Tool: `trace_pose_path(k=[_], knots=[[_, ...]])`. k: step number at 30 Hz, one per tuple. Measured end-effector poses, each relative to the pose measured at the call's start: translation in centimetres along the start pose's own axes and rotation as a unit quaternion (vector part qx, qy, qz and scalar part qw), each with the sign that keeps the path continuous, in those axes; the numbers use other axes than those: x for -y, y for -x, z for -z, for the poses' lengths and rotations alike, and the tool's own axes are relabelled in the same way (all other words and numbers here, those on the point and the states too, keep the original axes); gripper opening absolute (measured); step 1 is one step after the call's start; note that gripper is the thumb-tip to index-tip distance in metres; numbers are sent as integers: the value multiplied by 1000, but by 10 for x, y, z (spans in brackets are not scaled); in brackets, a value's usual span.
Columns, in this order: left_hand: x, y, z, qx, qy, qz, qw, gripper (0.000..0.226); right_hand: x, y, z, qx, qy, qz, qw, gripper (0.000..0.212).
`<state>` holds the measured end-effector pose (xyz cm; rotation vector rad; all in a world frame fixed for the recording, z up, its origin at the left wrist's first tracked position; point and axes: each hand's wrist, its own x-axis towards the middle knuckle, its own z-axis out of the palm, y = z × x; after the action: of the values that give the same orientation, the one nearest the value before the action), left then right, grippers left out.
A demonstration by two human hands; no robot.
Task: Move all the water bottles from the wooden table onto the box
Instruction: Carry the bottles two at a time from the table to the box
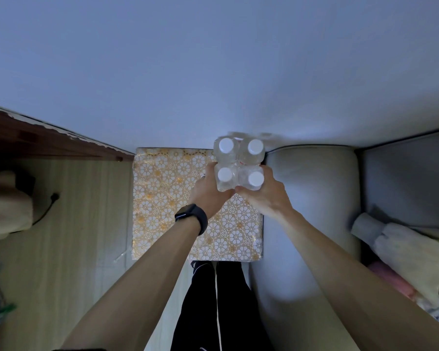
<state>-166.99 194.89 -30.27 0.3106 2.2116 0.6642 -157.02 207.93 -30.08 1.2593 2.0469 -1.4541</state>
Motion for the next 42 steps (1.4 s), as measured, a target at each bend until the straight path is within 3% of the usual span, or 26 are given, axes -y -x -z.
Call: trace_pose_path(k=[6, 13, 16, 21, 24, 32, 37, 42], knots=[[-3, -6, 1, 10, 36, 22, 999, 65, 0, 1, 4, -26, -30, 5, 999, 58], [-3, -7, -2, 2, 52, 34, 998, 84, 0, 7, -6, -51, -103, -7, 993, 49], [-5, -10, 0, 21, 60, 40, 997, 90, 3, 7, -4, -29, -131, -11, 991, 56], [-8, -14, -1, 35, 27, 60, 997, 76, 9, -3, 0, 11, -122, 11, 992, 57], [-8, -15, -1, 35, 22, 57, 998, 78, 7, -6, 3, 28, -92, 12, 995, 60], [5, 11, 22, 71, 74, 74, 992, 95, -14, 29, 1, 18, -128, -73, 989, 92], [11, 65, 52, 71, 74, 45, 994, 87, -1, 95, -7, 22, -111, -92, 989, 79], [5, 133, 100, 49, 134, 22, 990, 81, 46, 173, -12, 26, -140, -42, 989, 62]])
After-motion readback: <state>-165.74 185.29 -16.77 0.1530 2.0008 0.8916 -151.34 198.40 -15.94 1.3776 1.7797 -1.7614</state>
